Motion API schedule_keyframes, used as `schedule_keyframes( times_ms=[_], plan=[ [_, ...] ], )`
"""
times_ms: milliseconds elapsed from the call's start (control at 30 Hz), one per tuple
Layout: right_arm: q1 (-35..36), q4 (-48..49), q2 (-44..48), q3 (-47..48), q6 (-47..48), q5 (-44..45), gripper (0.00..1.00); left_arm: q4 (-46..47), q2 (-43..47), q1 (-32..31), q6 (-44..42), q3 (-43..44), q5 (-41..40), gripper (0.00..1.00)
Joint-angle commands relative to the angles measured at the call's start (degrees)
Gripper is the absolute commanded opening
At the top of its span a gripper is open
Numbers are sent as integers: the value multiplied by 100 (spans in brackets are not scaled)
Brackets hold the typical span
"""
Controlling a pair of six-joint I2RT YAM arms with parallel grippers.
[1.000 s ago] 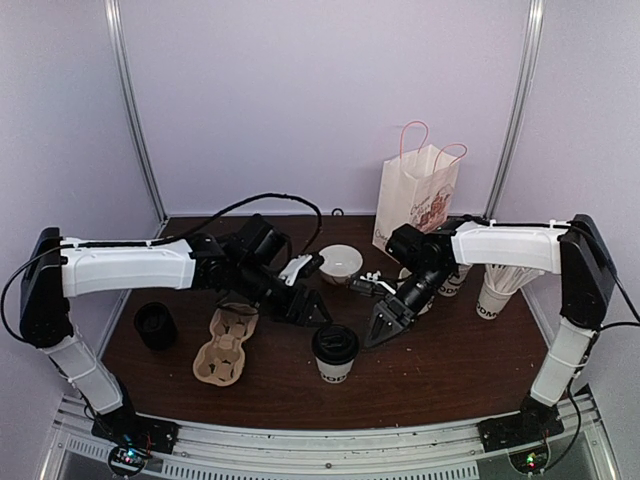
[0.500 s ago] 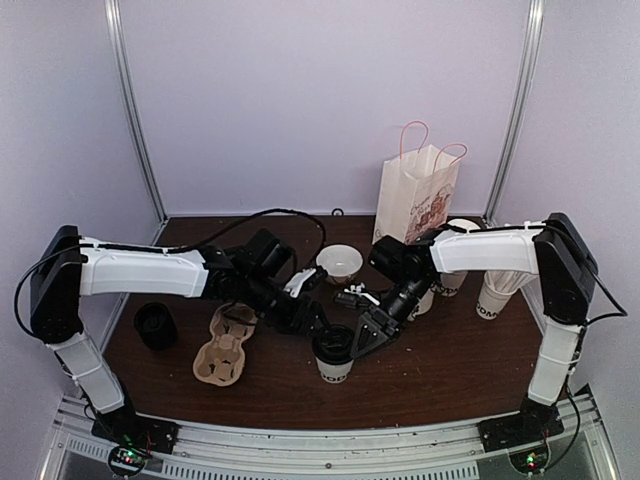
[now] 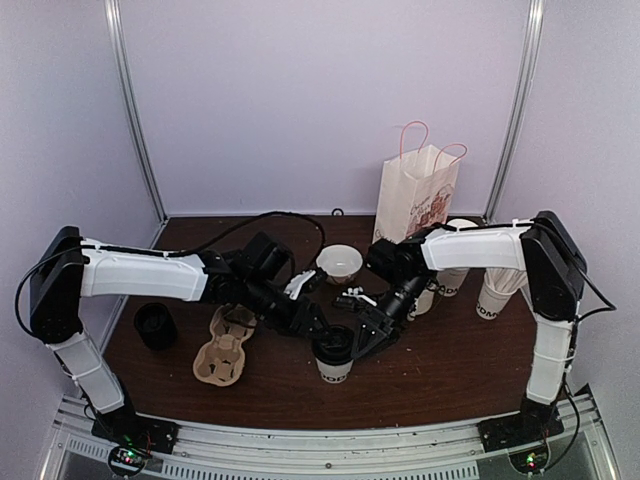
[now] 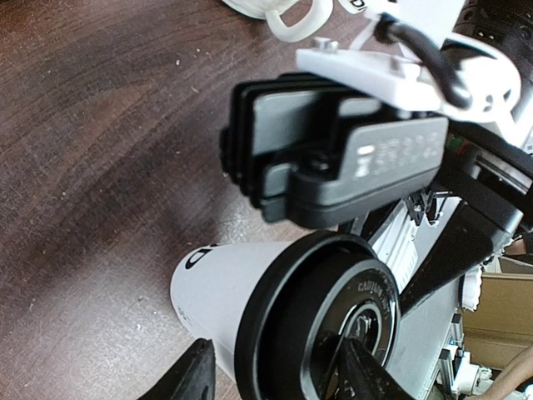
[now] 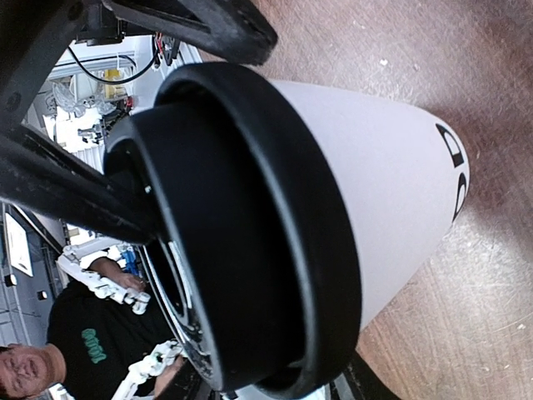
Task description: Pack the takeout coffee
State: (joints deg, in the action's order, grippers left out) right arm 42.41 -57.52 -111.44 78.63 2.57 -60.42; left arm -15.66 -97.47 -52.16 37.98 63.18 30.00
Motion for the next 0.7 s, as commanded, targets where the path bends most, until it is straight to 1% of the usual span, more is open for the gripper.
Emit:
schedule_keyframes(
  times_ms=[0, 233, 333, 467, 600, 667],
  plan=[
    [22, 214, -748, -75, -117, 2043, 41, -572, -311, 4, -96, -262, -398, 51],
    [-14, 150, -742, 97, 3, 2912, 39, -914, -395, 9, -168, -348, -905, 51],
    [-29, 78, -789, 255, 158, 3240, 38, -923, -420, 4, -9, -505, -1067, 51],
    [-226, -242, -739, 777, 498, 2737, 36, -934, -262, -8, 33, -534, -1045, 53],
    [-511, -477, -502, 1263, 681, 2218, 37, -835, 238, -18, -186, -445, -1117, 64],
    [-548, -596, -480, 1432, 745, 2117, 37, -762, 429, -22, -295, -362, -1089, 69]
  ],
)
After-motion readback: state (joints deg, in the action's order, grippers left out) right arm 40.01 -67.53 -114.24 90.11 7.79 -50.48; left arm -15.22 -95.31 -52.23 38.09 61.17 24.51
